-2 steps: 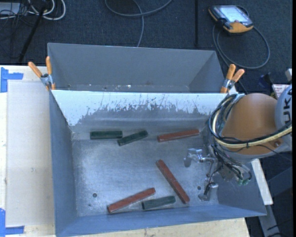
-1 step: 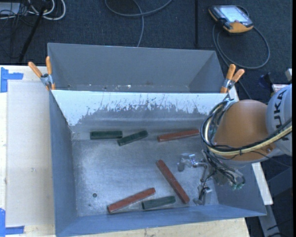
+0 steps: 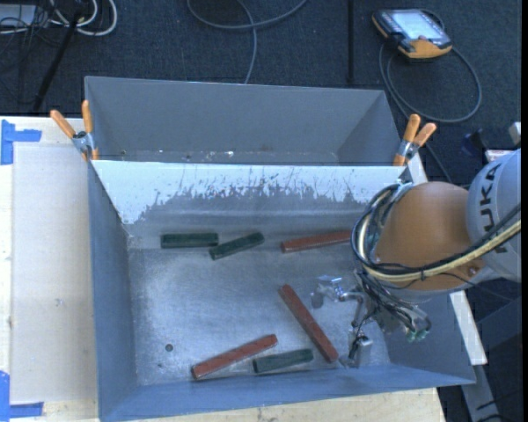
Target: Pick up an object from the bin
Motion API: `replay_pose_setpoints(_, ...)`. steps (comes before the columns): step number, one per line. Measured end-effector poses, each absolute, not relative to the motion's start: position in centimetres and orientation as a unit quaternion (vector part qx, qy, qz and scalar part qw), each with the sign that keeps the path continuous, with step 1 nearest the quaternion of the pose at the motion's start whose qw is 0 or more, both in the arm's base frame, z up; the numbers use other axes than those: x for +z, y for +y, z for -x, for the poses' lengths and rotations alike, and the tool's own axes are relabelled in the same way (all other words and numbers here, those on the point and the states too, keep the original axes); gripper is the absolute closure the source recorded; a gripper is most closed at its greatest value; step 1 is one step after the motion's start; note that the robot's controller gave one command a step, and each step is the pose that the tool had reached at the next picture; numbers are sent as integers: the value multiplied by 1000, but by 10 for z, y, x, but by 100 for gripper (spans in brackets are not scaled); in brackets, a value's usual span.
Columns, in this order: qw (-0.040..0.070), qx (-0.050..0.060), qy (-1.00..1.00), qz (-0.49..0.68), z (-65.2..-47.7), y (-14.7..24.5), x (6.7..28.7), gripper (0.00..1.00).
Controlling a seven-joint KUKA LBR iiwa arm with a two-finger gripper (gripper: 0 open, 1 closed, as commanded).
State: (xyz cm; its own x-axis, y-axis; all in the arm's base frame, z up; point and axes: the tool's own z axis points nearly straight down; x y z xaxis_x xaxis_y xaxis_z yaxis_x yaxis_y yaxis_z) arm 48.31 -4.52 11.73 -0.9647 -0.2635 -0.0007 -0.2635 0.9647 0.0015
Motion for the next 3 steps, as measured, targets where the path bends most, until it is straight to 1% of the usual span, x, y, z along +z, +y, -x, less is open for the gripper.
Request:
replay_pose_setpoints(1,-3,2,982,189,-504,-55,163,0)
replay_pose_setpoints(2,5,-2,955,296,-499,-12,153,0)
replay_pose_setpoints(3,2,0,925,380,-488,-9,84,0)
